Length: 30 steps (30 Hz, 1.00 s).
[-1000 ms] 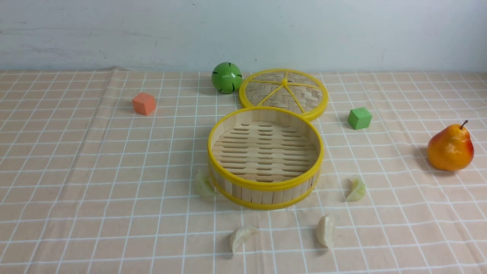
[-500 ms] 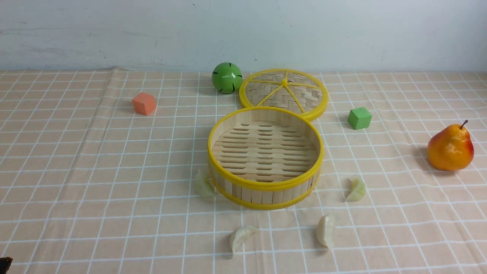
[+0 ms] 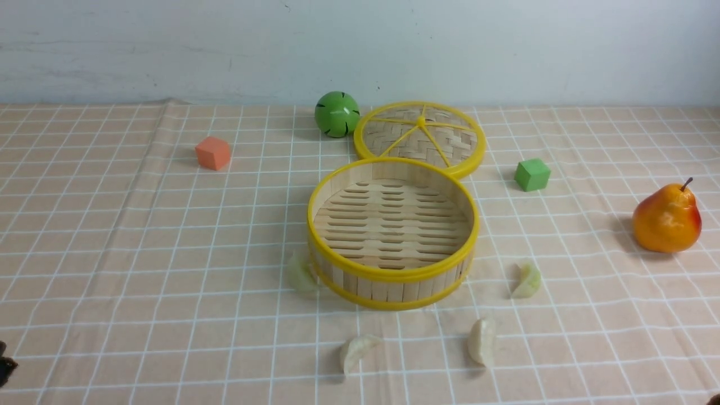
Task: Put the dumplings into the steamer on the table with the brown tablecloth.
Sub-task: 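Reach for and grasp a dumpling on the table with the left gripper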
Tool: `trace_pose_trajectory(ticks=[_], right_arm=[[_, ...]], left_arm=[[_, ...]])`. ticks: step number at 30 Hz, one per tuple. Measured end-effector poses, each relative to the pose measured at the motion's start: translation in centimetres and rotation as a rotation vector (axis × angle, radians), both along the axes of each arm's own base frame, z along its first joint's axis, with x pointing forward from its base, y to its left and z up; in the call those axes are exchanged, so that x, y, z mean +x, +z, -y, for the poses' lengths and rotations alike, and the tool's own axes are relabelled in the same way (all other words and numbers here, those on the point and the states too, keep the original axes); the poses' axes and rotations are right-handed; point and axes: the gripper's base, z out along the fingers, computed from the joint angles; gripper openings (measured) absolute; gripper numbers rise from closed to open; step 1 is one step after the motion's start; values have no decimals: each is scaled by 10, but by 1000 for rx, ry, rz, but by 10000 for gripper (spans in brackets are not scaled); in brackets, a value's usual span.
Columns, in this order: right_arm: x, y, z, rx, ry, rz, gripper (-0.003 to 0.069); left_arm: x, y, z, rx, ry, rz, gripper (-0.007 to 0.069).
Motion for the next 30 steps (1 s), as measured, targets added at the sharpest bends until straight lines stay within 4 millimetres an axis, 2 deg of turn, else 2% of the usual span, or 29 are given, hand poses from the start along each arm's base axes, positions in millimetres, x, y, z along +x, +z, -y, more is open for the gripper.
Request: trace_pose_trajectory(ticks=[3,6,7,8,9,10,14,15,17,19,21,26,30], right_arm=[[0,28,3,-124,-22,94,175],[11,59,5,-271,-33,109,54],[17,74,5,-327,-25,114,15],[20,76,5,-350,-20,101,3],[33,94,4,-447,23,77,-16],[40,102,2,-495,60,56,-19],[79,124,-9,-669,353,-146,-20],[81,126,-10,-674,380,-159,-20],[104,124,-18,-712,560,-290,-20],[117,122,-30,-736,701,-355,-20],[128,120,-52,-787,873,-389,-18],[125,110,-88,-918,1093,-443,-10],[109,100,-109,-1055,1173,-498,-6]], left_arm=[[-2,33,4,271,-40,-22,148],[10,61,4,461,-90,-163,55],[19,66,2,529,-109,-244,16],[20,69,2,541,-118,-258,10],[32,74,0,627,-161,-366,-14],[38,74,-1,666,-186,-416,-13],[65,70,4,807,-350,-623,-14],[65,71,4,811,-353,-622,-14],[83,66,13,843,-422,-690,-14],[99,60,21,864,-474,-745,-14],[119,54,35,890,-538,-791,-8],[156,41,57,922,-609,-849,48],[204,24,80,909,-625,-861,205]])
